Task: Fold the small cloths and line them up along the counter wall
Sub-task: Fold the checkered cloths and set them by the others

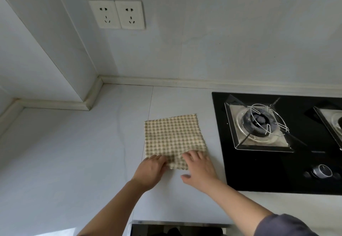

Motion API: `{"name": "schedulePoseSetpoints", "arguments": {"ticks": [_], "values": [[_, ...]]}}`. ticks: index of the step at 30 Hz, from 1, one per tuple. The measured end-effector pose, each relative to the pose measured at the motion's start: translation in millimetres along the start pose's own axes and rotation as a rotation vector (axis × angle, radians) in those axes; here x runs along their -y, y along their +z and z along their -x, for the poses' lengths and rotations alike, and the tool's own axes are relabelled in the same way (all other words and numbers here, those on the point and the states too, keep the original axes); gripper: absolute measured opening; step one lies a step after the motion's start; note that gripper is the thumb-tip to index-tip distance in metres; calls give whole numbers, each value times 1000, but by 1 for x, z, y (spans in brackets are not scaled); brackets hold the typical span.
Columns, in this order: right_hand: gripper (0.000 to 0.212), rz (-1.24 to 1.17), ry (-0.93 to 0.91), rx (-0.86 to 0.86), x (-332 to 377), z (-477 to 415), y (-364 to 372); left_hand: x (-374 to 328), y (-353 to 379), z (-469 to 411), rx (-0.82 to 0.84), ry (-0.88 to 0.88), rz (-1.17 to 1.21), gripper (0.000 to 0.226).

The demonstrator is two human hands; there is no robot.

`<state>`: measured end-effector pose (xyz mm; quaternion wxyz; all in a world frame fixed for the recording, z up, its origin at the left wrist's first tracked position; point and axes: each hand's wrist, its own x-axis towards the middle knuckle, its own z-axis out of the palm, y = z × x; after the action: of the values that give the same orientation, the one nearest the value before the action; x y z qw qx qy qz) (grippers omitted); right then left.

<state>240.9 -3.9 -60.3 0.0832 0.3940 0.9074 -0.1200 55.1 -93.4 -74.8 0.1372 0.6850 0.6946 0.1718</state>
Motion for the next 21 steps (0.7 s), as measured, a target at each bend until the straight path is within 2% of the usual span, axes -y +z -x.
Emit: {"name": "schedulePoseSetpoints", "arguments": {"ticks": [2, 6, 7, 9, 11, 15, 21], "values": [[52, 65, 26, -131, 8, 0, 8, -5, -4, 2, 18, -25, 22, 37], [44, 135, 68, -271, -4, -9, 6, -3, -5, 9, 45, -61, 8, 6], [44, 123, 79, -287, -10, -11, 4, -2, -3, 11, 63, -74, 1, 9], [44, 48, 69, -256, -22, -10, 1, 2, 2, 14, 93, -80, -38, 28], [33, -125, 61, -175, -31, -8, 0, 7, 3, 18, 63, -125, -13, 34], [18, -320, 116, -167, -43, 0, -5, 13, -3, 24, -21, -218, 160, 18], [2, -407, 181, -182, -57, 23, -4, 15, -20, 36, -88, -380, 353, 8]]}}
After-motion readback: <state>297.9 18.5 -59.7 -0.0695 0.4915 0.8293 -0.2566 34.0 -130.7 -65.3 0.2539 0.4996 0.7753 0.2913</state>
